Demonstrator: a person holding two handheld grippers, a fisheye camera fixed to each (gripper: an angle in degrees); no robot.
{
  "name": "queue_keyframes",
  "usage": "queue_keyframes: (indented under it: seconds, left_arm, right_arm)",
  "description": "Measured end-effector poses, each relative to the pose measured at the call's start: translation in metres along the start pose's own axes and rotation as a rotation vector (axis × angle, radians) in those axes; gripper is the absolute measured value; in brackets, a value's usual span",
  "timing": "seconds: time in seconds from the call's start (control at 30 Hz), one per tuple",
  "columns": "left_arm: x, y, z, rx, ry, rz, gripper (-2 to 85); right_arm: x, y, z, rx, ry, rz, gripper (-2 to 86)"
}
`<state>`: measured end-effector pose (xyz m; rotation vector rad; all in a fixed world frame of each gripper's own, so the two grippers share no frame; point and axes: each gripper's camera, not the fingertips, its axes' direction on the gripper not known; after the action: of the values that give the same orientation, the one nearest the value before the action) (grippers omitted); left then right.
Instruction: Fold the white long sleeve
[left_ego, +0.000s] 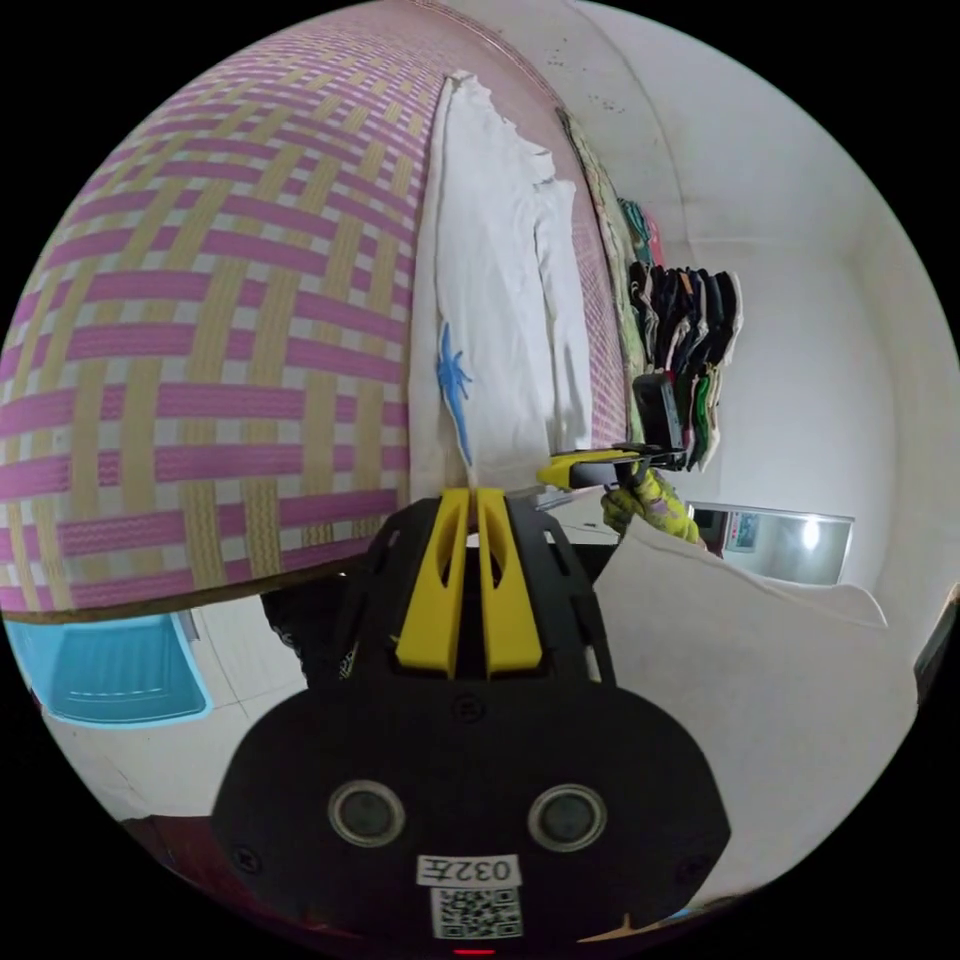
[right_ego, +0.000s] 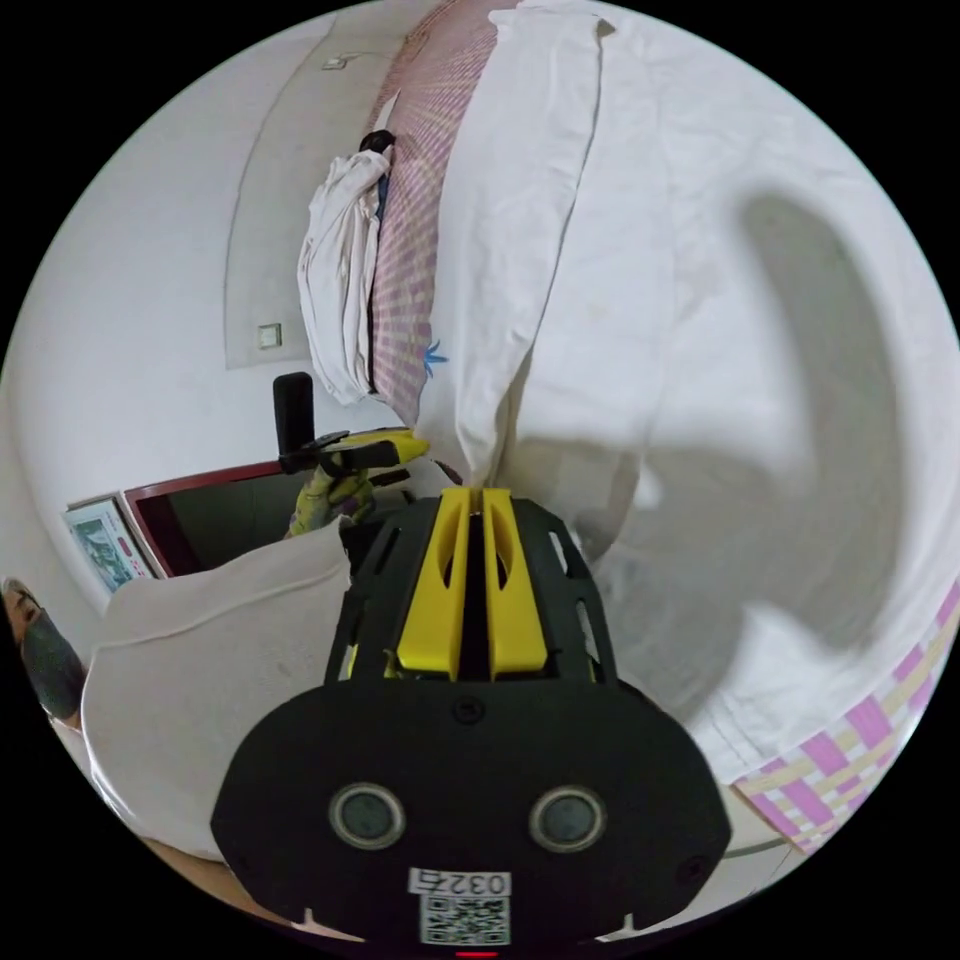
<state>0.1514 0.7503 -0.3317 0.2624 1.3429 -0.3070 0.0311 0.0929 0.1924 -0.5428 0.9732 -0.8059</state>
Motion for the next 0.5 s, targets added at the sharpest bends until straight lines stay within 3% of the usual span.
queue_keyframes:
  seconds: [0.13,0.33,0.5]
  left_arm:
    - [-0.001,0.005,-0.025,0.042,0.093,0.000,-1.0]
    - [-0.018,-0.006,0.000,-0.055,0.005,-0.030,-1.1]
    - [-0.014,0.008,-0.026,-0.023,-0.087,-0.026,-1.1]
  right_arm:
    - [-0.013,0.007,-0.005,-0.002,-0.013,-0.035,0.0]
    - [0.004,0.000,0.017,-0.091,0.065,0.000,-0.4]
    - [-0.014,0.015,0.000,-0.078,0.153,-0.044,-0.6]
